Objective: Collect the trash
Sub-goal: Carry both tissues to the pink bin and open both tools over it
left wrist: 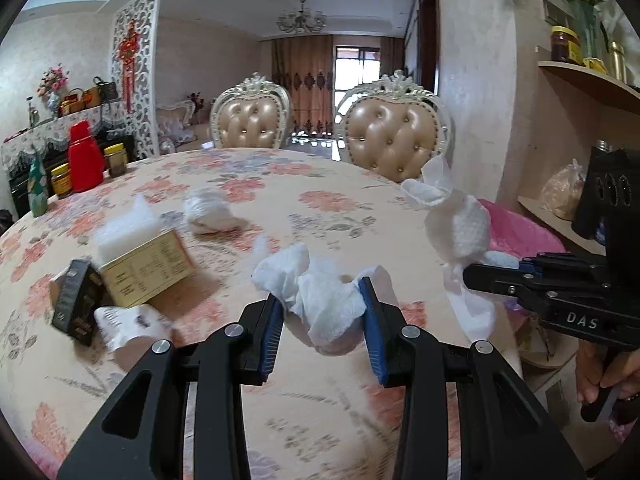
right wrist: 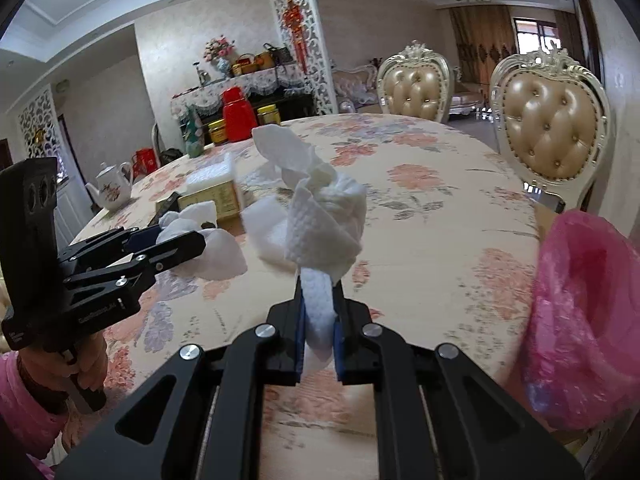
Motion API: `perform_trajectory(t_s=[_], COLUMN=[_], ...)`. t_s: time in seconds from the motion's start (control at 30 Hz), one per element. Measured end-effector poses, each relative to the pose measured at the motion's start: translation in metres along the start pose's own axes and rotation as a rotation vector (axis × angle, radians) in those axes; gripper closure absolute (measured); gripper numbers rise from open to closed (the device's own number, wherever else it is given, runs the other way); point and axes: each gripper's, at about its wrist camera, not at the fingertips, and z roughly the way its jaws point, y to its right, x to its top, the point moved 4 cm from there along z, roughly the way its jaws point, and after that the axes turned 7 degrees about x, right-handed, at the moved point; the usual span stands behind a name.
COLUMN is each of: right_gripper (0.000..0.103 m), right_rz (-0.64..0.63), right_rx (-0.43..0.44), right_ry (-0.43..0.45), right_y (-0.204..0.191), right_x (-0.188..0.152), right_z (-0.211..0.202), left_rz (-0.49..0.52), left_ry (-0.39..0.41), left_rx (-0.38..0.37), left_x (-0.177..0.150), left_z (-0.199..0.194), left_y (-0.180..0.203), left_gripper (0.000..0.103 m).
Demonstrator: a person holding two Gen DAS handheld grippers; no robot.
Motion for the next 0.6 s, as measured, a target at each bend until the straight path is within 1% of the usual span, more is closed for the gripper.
perform_trajectory(t_s=[0.07, 0.23, 0.47, 0.6], right_gripper=[0.092, 0.092, 0.092, 0.091], right_rz=[0.013, 0.036, 0.085, 0.125], right_rx=[-0.015, -0.084, -0.180, -0.245], right_ry=[0.011, 0.046, 0.101, 0.123], right_y=[0.009, 0.039, 0.083, 0.115], right_x=[0.000, -0.001, -0.003, -0.007], right_z=[-0.007, -0.031, -0.067, -0.088], left_rz=[0.006, 0.019, 0.086, 0.117], left_ry=[0.001, 0.000, 0.011, 0.012], left_rx=[-0.018, -0.087, -0.220, -0.260], left_x=[0.005, 0.018, 0.038, 0.047], left_z=[0.003, 0.016, 0.033, 0.046], left_y=[0.011, 0.049, 0.127, 0.160], left_gripper=[0.067, 0.067, 0.067, 0.067])
